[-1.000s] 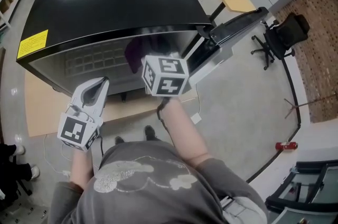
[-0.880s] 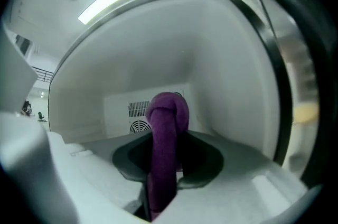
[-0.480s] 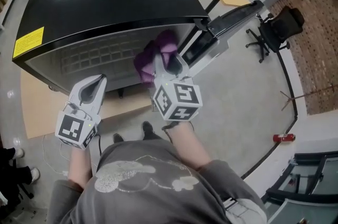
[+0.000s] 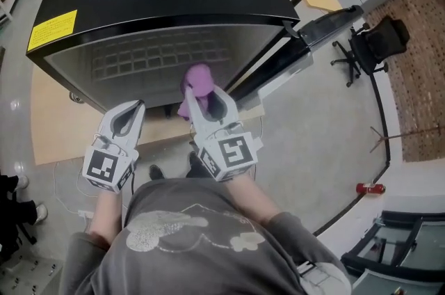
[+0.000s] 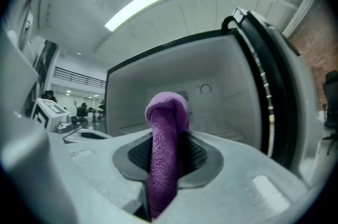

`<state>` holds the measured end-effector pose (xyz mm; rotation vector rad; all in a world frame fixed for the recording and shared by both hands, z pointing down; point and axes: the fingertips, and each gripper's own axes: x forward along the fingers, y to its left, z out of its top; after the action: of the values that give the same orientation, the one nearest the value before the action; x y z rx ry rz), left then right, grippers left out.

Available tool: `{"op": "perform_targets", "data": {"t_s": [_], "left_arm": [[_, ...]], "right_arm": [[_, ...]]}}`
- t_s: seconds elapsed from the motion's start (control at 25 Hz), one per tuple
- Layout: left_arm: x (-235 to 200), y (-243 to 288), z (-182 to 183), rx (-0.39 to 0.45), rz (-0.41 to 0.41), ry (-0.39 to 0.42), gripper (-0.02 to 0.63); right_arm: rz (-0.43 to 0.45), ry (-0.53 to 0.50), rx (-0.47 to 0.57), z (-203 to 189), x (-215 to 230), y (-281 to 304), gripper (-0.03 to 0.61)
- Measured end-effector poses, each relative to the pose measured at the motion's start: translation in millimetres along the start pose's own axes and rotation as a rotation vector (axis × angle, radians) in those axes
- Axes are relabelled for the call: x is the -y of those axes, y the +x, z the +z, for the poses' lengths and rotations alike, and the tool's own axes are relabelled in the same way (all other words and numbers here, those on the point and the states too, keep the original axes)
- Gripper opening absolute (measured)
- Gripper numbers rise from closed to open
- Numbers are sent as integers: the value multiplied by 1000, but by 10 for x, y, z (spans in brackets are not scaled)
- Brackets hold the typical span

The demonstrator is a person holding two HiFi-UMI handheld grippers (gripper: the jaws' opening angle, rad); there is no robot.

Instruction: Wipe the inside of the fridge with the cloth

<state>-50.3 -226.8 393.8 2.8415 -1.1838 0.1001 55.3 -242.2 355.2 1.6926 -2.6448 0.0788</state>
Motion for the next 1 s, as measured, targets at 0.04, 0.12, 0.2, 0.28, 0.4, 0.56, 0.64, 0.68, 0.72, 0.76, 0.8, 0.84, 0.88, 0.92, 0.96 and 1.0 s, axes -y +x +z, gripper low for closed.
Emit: {"op": "perform_targets", "data": {"t_s": [0.04, 0.12, 0.2, 0.28, 0.4, 0.56, 0.64, 0.68, 0.72, 0.76, 0.8, 0.84, 0.88, 0.92, 0.96, 1.0], "left_arm": [[-54, -53, -77, -12, 31, -12, 18], [-188, -151, -231, -28, 98, -27, 18], [-327, -229, -377, -40, 158, -30, 18], [-440, -328, -431, -47, 204, -27, 18], [-589, -556, -454, -60, 278, -25, 18], [-832, -715, -626, -76, 307, -41, 18], [-896, -740, -672, -79, 304, -47, 18], [-915, -750, -687, -82, 301, -50, 18], [-931, -756, -699, -83, 298, -54, 18], [-946, -756, -707, -84, 294, -56, 18], [-958, -749, -712, -83, 287, -59, 18], [-967, -736, -713, -81, 279, -61, 18], [-970, -722, -711, -78, 270, -62, 18], [-967, -710, -709, -75, 261, -63, 18], [-958, -702, -709, -74, 252, -64, 18], [-943, -699, -707, -73, 243, -65, 18]], "right_arm": [[63, 1, -15, -96, -171, 32, 79], [171, -5, -54, -332, -482, 109, 80], [241, -21, -92, -588, -700, 214, 80], [277, -38, -109, -764, -843, 346, 80], [318, -72, -117, -915, -1030, 590, 80], [326, -110, -168, -1266, -1179, 1067, 80], [318, -124, -181, -1380, -1187, 1294, 80], [310, -128, -185, -1413, -1180, 1399, 80], [299, -132, -185, -1430, -1172, 1500, 80], [287, -138, -181, -1431, -1165, 1598, 80], [279, -148, -173, -1417, -1167, 1688, 80], [281, -161, -163, -1392, -1189, 1762, 80], [294, -175, -151, -1355, -1232, 1819, 80], [312, -187, -139, -1314, -1286, 1857, 80], [332, -195, -129, -1279, -1341, 1876, 80], [352, -199, -122, -1256, -1394, 1875, 79]]}}
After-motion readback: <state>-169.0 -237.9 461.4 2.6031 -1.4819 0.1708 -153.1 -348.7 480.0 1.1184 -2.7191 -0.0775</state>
